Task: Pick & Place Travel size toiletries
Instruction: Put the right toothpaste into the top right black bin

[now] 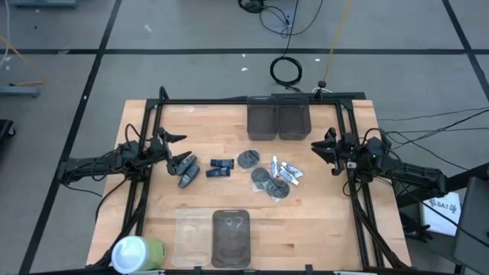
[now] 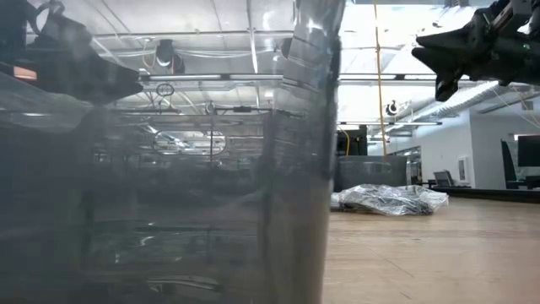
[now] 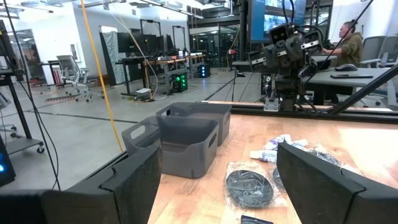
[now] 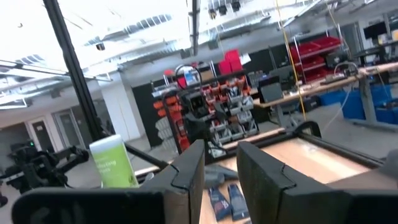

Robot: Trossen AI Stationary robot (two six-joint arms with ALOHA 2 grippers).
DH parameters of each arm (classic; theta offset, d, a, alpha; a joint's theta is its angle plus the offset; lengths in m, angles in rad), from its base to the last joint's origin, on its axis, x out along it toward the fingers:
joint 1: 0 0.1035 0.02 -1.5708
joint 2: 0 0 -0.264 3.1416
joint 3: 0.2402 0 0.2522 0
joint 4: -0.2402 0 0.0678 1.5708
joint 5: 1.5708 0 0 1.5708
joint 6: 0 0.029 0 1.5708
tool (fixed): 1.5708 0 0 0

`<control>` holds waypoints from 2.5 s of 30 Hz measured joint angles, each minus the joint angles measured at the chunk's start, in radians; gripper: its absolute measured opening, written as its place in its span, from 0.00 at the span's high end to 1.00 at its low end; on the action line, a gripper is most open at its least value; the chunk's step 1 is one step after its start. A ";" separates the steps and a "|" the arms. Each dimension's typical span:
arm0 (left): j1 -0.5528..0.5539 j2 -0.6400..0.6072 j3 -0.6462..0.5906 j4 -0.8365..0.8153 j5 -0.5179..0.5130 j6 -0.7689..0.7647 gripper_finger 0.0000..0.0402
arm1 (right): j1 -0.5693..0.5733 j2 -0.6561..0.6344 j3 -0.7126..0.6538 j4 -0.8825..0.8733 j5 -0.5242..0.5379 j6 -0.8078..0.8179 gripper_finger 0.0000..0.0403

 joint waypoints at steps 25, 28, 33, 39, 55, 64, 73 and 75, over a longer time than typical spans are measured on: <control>0.000 0.000 0.000 0.000 0.000 0.000 0.23 | 0.000 0.148 0.001 -0.095 -0.005 -0.057 0.79; 0.000 0.000 0.000 0.000 0.000 0.000 0.23 | 0.000 0.177 0.001 -0.087 -0.012 -0.059 0.79; 0.000 0.000 0.000 0.000 0.000 0.000 0.23 | 0.011 0.203 0.001 0.024 -0.132 -0.018 0.79; 0.000 0.000 0.000 0.000 0.000 0.000 0.23 | 0.145 0.265 0.002 0.106 -0.047 -0.085 0.79; 0.000 0.000 0.000 0.000 0.000 0.000 0.23 | 0.499 0.635 0.213 0.417 0.212 -0.215 0.44; 0.000 0.000 0.000 0.000 0.000 0.000 0.23 | 0.524 0.794 0.525 -0.242 0.561 -0.245 0.35; 0.000 0.000 0.000 0.000 0.000 0.000 0.23 | 0.510 0.864 0.479 -0.375 0.652 -0.090 0.37; 0.000 0.000 0.000 0.000 0.000 0.000 0.23 | 0.509 0.876 0.451 -0.377 0.653 -0.088 0.37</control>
